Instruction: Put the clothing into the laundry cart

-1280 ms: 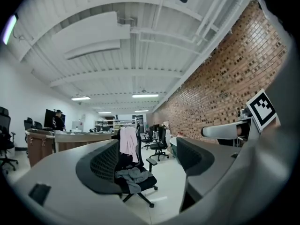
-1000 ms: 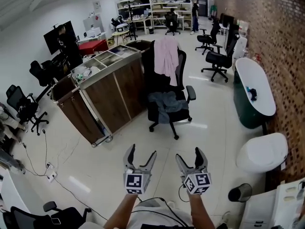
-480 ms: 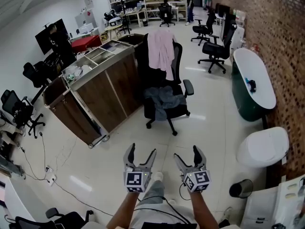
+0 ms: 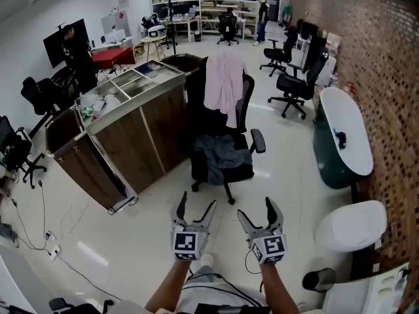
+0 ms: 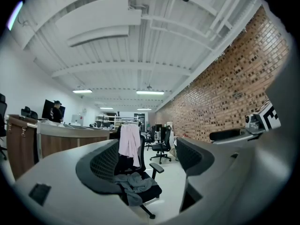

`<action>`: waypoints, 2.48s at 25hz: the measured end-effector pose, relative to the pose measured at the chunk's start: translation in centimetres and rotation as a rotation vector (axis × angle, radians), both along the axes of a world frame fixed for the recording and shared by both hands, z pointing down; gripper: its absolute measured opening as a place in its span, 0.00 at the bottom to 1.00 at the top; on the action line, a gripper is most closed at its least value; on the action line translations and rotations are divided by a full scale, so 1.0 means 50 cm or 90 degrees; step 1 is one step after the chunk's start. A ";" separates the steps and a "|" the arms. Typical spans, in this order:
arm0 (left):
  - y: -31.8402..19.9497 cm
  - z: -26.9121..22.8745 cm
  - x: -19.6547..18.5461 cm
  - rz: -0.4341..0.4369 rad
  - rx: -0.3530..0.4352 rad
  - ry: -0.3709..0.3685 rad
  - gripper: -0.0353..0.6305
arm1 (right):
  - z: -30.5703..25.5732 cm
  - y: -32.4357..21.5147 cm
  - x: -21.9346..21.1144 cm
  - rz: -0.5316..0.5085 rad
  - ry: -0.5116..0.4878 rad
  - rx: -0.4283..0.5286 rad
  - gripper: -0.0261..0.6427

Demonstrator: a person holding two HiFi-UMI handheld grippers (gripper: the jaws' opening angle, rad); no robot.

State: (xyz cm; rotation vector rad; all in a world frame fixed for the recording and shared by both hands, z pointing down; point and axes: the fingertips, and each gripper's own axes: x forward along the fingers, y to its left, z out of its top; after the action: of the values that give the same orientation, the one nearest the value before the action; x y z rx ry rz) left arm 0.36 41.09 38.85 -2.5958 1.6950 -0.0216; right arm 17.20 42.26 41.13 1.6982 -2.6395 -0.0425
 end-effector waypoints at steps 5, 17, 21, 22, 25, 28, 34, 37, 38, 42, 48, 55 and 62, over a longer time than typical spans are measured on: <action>-0.076 0.035 -0.051 -0.023 -0.022 0.026 0.62 | 0.019 -0.074 -0.058 -0.034 -0.007 -0.015 0.68; -0.227 0.012 -0.125 -0.035 -0.002 0.042 0.62 | 0.012 -0.242 -0.111 -0.029 -0.015 -0.017 0.68; -0.264 0.005 -0.151 -0.044 0.036 -0.049 0.62 | 0.002 -0.301 -0.130 -0.019 -0.057 -0.016 0.68; -0.272 -0.001 -0.157 -0.048 0.039 -0.049 0.62 | -0.007 -0.313 -0.133 -0.016 -0.066 -0.012 0.68; -0.309 -0.009 -0.172 -0.049 0.037 -0.026 0.62 | -0.030 -0.343 -0.137 -0.007 -0.066 0.003 0.68; -0.338 0.010 -0.173 -0.037 0.031 -0.020 0.62 | -0.033 -0.361 -0.128 0.003 -0.072 -0.006 0.68; -0.381 0.044 -0.151 -0.016 0.010 -0.026 0.61 | -0.018 -0.406 -0.086 0.033 -0.146 -0.032 0.68; -0.411 0.037 -0.140 -0.026 0.006 0.003 0.62 | -0.005 -0.450 -0.074 0.031 -0.168 -0.040 0.68; -0.427 0.037 -0.137 -0.030 0.002 0.009 0.62 | -0.003 -0.471 -0.074 0.027 -0.173 -0.040 0.68; -0.501 0.039 -0.109 -0.024 0.007 -0.012 0.62 | -0.001 -0.555 -0.062 0.017 -0.115 -0.007 0.68; -0.640 -0.001 -0.061 -0.034 0.038 -0.032 0.62 | -0.060 -0.713 -0.031 -0.002 -0.048 0.061 0.68; -0.781 -0.026 0.001 -0.042 0.050 -0.025 0.62 | -0.081 -0.870 0.026 -0.017 -0.070 0.057 0.68; -0.889 -0.029 0.050 -0.055 0.033 -0.012 0.61 | -0.052 -0.994 0.065 -0.028 -0.017 0.059 0.68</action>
State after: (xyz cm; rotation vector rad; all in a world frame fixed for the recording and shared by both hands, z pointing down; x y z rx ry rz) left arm 2.84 -3.34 37.37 -2.4764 1.7759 -0.0042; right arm 20.44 -7.43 38.54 1.6777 -2.7356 -0.1447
